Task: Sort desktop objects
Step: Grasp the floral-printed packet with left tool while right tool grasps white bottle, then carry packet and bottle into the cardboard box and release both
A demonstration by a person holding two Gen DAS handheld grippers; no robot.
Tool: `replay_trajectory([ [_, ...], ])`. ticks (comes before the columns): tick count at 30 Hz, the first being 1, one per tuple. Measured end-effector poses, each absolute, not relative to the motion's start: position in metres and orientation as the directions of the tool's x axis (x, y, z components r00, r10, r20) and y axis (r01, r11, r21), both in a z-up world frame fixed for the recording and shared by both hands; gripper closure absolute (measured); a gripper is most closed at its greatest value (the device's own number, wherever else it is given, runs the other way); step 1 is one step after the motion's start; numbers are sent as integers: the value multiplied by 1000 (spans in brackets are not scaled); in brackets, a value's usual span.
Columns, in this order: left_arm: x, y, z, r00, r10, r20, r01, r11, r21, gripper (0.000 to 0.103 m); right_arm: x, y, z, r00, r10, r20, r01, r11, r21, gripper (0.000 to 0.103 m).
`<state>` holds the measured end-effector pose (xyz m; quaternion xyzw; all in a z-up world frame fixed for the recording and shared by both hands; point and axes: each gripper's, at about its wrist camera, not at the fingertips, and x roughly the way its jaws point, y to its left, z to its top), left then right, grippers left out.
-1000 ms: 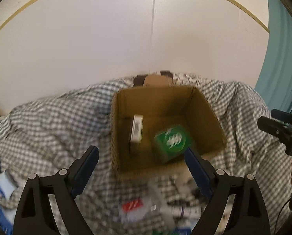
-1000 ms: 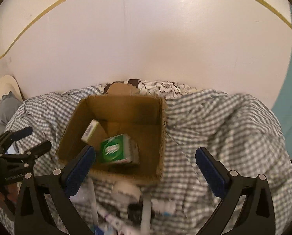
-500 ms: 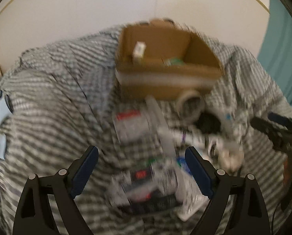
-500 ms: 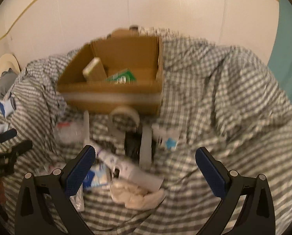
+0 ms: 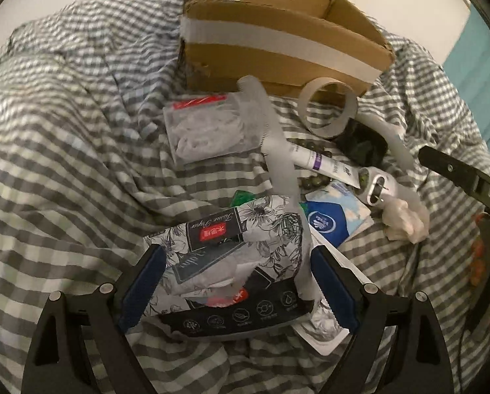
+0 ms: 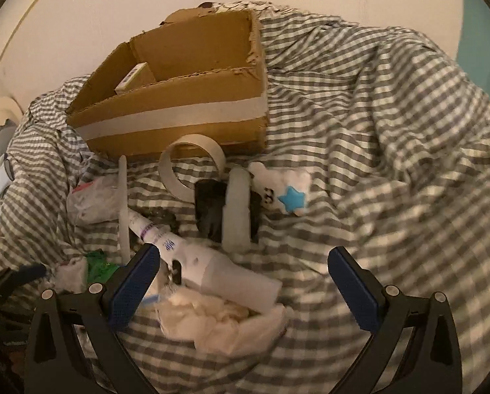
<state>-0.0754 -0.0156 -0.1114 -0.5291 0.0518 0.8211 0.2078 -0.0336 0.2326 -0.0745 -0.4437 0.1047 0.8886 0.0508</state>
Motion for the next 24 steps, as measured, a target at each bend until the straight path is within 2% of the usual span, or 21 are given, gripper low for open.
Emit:
replay_trajectory([
  [1,-77,-16,-113,-345,290,-893,-392,-909,-143,17,-38,232,-75,-600,-2,-800,-178,-974,136,3],
  [2,-78,-17,-115,-335,296,-894,-390,-908,-155,26,-46,232,-77,-594,1,-804,-168,-978,123,5],
  [3,-79,-18,-115,-326,304,-895,-391,-906,-166,30,-51,232,-80,-589,0,-808,-160,-980,116,9],
  [5,-79,-17,-116,-320,309,-896,-398,-902,-168,34,-63,232,-89,-560,-15,-828,-150,-981,119,25],
  [7,-77,-17,-116,-322,315,-893,-411,-896,-167,40,-69,233,-98,-539,-29,-842,-150,-980,129,60],
  [9,-76,-16,-115,-320,326,-890,-425,-888,-172,59,-68,233,-107,-515,-62,-855,-138,-978,154,75],
  [10,-77,-16,-114,-320,329,-888,-428,-887,-174,63,-67,232,-110,-512,-70,-856,-137,-977,162,77],
  [12,-77,-15,-111,-329,335,-883,-439,-882,-171,94,-64,230,-110,-508,-79,-858,-134,-976,169,84],
  [24,-70,-21,-85,-393,347,-852,-447,-881,-153,97,-31,222,-65,-578,-65,-814,-112,-981,158,84],
])
